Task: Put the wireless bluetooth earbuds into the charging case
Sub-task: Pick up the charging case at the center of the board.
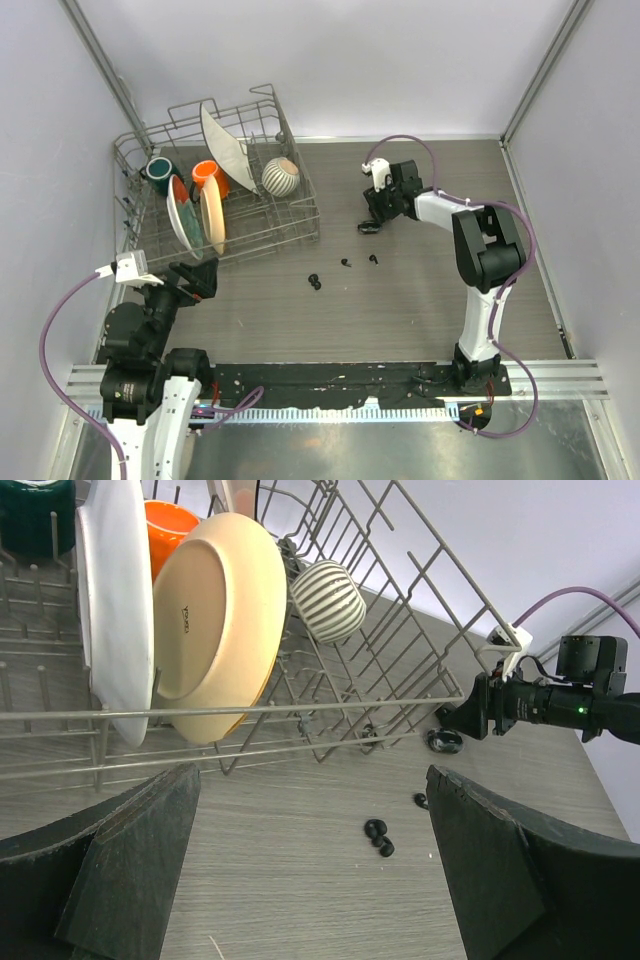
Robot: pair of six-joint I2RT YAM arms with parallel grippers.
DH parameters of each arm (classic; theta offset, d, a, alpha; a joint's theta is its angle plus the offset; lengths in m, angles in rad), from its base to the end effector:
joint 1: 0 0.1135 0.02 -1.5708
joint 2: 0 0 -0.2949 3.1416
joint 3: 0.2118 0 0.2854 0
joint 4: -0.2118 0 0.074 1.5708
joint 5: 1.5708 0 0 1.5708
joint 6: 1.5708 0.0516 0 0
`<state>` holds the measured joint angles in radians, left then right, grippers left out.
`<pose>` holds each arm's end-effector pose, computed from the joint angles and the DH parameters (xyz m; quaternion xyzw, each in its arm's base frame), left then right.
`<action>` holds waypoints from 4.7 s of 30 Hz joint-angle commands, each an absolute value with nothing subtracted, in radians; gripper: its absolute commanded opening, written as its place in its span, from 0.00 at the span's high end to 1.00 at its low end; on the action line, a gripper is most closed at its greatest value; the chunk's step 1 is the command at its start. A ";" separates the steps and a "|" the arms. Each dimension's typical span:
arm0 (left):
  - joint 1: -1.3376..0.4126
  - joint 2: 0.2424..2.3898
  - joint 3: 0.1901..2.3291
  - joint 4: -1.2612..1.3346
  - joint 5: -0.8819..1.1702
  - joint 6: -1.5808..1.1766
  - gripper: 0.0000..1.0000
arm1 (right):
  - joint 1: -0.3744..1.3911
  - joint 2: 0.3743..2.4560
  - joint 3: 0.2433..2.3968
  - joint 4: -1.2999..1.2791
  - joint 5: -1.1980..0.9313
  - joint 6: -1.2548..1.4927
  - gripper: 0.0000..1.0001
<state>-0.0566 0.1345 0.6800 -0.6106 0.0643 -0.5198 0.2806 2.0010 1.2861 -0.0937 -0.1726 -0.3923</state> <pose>0.0601 -0.0067 0.3409 -0.1460 0.7149 -0.2167 0.6485 0.4580 0.1412 0.1536 -0.3356 0.8624 0.0592 0.3744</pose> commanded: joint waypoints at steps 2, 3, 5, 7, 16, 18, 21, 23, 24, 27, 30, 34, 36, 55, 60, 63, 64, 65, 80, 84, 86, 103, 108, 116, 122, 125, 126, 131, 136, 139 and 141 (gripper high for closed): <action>-0.051 0.129 0.680 -0.571 0.078 -0.515 0.00 | 0.311 1.953 1.309 -0.138 -0.046 -0.232 0.39; -0.052 0.129 0.678 -0.571 0.080 -0.517 0.00 | 0.313 1.953 1.308 -0.126 -0.041 -0.232 0.37; -0.052 0.127 0.678 -0.572 0.080 -0.517 0.00 | 0.316 1.957 1.312 -0.121 -0.037 -0.235 0.32; -0.051 0.127 0.678 -0.572 0.080 -0.518 0.00 | 0.313 1.963 1.322 -0.121 -0.040 -0.261 0.29; -0.052 0.127 0.678 -0.572 0.080 -0.517 0.00 | 0.314 1.988 1.338 -0.140 -0.084 -0.379 0.28; -0.052 0.127 0.678 -0.571 0.078 -0.517 0.00 | 0.313 1.991 1.339 -0.138 -0.100 -0.387 0.31; -0.052 0.127 0.676 -0.569 0.081 -0.517 0.00 | 0.314 1.996 1.342 -0.140 -0.120 -0.388 0.34; -0.052 0.127 0.675 -0.568 0.078 -0.517 0.00 | 0.314 1.999 1.347 -0.141 -0.138 -0.379 0.39; -0.052 0.127 0.675 -0.566 0.077 -0.517 0.00 | 0.314 2.000 1.351 -0.146 -0.132 -0.370 0.41; -0.052 0.127 0.675 -0.568 0.068 -0.522 0.00 | 0.313 2.002 1.361 -0.161 -0.115 -0.356 0.49; -0.052 0.124 0.675 -0.563 0.071 -0.523 0.00 | 0.314 2.000 1.355 -0.167 -0.104 -0.351 0.59; -0.052 0.115 0.677 -0.555 0.077 -0.523 0.00 | 0.313 1.988 1.355 -0.163 -0.023 -0.328 0.96; -0.052 0.106 0.673 -0.546 0.101 -0.531 0.00 | 0.313 1.958 1.342 -0.141 -0.005 -0.313 0.99; -0.052 0.370 0.894 -0.733 0.621 -0.632 0.00 | 0.557 1.135 0.894 -0.038 -0.295 -0.288 0.99; -0.052 0.365 0.953 -0.724 0.681 -0.702 0.00 | 0.672 0.993 0.904 -0.116 -0.313 -0.244 0.99; -0.052 0.377 0.948 -0.738 0.680 -0.701 0.00 | 0.734 0.933 0.897 -0.169 -0.322 -0.244 0.99; -0.051 0.377 0.937 -0.745 0.667 -0.706 0.00 | 0.747 0.917 0.888 -0.176 -0.319 -0.238 0.99; -0.052 0.380 0.927 -0.724 0.666 -0.727 0.00 | 0.758 0.907 0.878 -0.176 -0.318 -0.227 0.99; -0.127 0.403 0.879 -0.572 0.598 -0.693 0.00 | 0.890 0.925 0.822 -0.126 -0.207 -0.026 0.99; -0.129 0.370 0.858 -0.597 0.462 -0.741 0.00 | 0.902 0.942 0.821 -0.114 -0.195 -0.002 0.99; -0.130 0.329 0.816 -0.521 0.457 -0.771 0.00 | 0.903 0.939 0.793 -0.063 -0.210 0.040 0.99; -0.665 0.684 0.798 -0.374 0.030 -0.716 0.00 | 0.933 0.986 0.735 -0.005 -0.154 -0.049 0.99; -0.811 0.785 0.824 -0.348 -0.095 -0.701 0.00 | 0.933 0.980 0.732 -0.005 -0.144 -0.055 0.99; -0.815 0.851 0.775 -0.184 -0.003 -0.752 0.00 | 0.933 0.950 0.701 0.038 -0.153 -0.051 0.99; -0.815 0.908 0.764 -0.080 0.133 -0.799 0.05 | 0.934 0.945 0.686 0.080 -0.146 -0.028 0.99; -0.815 0.937 0.767 -0.074 0.166 -0.807 0.08 | 0.936 0.937 0.673 0.103 -0.149 -0.031 0.99; -0.813 0.940 0.765 -0.071 0.167 -0.810 0.11 | 0.934 0.936 0.672 0.106 -0.152 -0.032 0.99; -0.813 0.971 0.779 -0.071 0.199 -0.811 0.19 | 0.934 0.936 0.670 0.107 -0.152 -0.040 0.99; -0.815 1.002 0.790 -0.080 0.233 -0.813 0.26 | 0.936 0.934 0.669 0.118 -0.156 -0.041 0.99; -0.815 1.015 0.798 -0.078 0.245 -0.813 0.35 | 0.936 0.931 0.669 0.118 -0.156 -0.044 0.99; -0.815 1.019 0.799 -0.078 0.247 -0.811 0.42 | 0.936 0.928 0.669 0.118 -0.164 -0.048 0.99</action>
<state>-0.8104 1.0145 0.7567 -0.1181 0.2077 -0.8139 0.9287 0.9596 0.6666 0.0475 -0.1589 -0.0395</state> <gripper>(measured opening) 0.643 0.539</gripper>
